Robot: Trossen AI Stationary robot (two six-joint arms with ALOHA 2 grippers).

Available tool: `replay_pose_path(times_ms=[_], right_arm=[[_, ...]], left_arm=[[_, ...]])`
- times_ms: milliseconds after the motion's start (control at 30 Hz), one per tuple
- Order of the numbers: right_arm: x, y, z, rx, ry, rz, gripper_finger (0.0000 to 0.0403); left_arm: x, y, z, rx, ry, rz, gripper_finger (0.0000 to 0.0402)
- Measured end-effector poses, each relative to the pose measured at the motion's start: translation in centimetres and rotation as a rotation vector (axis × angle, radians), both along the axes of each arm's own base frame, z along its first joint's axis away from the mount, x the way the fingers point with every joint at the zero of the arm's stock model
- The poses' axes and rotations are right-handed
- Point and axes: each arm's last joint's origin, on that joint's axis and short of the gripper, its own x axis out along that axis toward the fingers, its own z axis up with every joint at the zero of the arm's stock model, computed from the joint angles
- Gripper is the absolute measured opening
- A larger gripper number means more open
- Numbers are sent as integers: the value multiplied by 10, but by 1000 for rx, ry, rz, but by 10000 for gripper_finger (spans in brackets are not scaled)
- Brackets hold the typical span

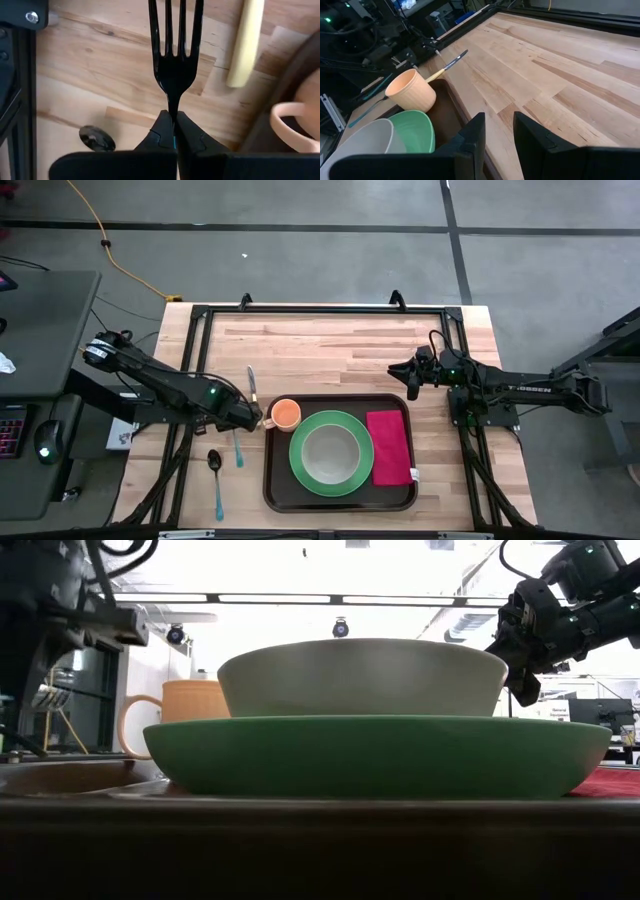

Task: Set up tray
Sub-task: Put the blue fork on top of the red napkin on the black tray

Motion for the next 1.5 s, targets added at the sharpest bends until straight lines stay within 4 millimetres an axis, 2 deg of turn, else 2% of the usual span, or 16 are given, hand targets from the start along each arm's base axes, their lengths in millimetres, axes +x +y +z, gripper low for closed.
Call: replay_pose_path(times_ms=[400, 900, 1133, 1500], right_arm=[[0, 0, 0, 1, 0, 2, 79], [0, 0, 0, -1, -2, 2, 79], [0, 0, 0, -1, -2, 3, 79], [0, 0, 0, -2, -2, 2, 79]], left_arm=[[-1, 1, 25, -24, -66, 22, 21], [5, 4, 46, 56, -173, 54, 21], [14, 20, 56, 79, -214, 56, 21], [25, 56, 74, 153, -284, 7, 21]])
